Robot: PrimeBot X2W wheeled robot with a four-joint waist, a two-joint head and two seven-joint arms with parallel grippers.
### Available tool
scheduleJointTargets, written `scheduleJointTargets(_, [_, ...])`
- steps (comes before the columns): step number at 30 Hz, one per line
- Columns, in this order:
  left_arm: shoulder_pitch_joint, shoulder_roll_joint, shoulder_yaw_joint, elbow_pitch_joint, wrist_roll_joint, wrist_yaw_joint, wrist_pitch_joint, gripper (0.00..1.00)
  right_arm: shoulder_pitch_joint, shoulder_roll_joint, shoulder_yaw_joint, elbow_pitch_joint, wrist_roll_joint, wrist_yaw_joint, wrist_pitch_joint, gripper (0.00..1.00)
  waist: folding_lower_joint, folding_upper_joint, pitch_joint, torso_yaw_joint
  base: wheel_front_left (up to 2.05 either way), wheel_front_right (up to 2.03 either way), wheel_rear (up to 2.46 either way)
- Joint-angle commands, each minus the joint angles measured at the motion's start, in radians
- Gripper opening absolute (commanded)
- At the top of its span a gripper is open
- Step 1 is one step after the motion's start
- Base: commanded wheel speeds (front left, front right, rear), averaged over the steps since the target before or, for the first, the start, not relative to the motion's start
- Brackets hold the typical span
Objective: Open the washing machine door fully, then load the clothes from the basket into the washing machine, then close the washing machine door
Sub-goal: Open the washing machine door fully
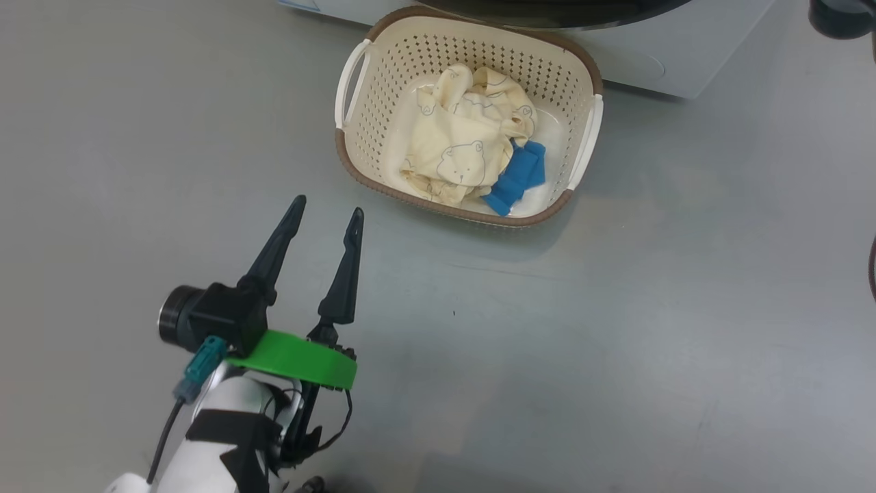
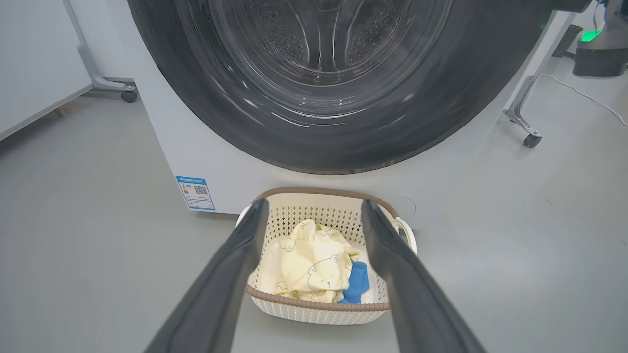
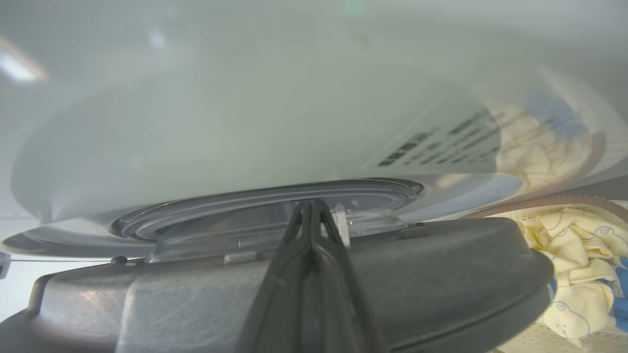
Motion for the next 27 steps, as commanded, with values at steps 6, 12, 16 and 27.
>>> scheduleJointTargets(6, [-0.024,0.017,0.043,-0.027,-0.005,0.008,-0.011,1.0,-0.04,0.058,0.021,-0.036,0.003,0.0,0.054,0.0,0.0,-0.0001,0.006,-0.012,0.0,0.0,0.0])
scheduleJointTargets(12, [-0.03,0.017,0.055,-0.029,0.003,0.01,-0.011,1.0,-0.022,0.064,0.033,-0.065,0.014,0.0,0.108,0.0,0.0,-0.0001,0.015,-0.031,0.0,0.0,0.0])
scheduleJointTargets(16, [-0.032,0.017,0.067,-0.03,0.011,0.008,-0.011,1.0,0.004,0.07,0.046,-0.096,0.02,0.0,0.138,0.0,0.0,-0.0001,0.016,-0.05,0.0,0.0,0.0])
scheduleJointTargets(27, [-0.028,0.017,0.087,-0.016,0.026,0.003,-0.011,1.0,0.098,0.082,0.07,-0.204,0.064,0.0,0.233,0.0,0.0,-0.0001,-0.003,-0.082,0.0,0.0,0.0])
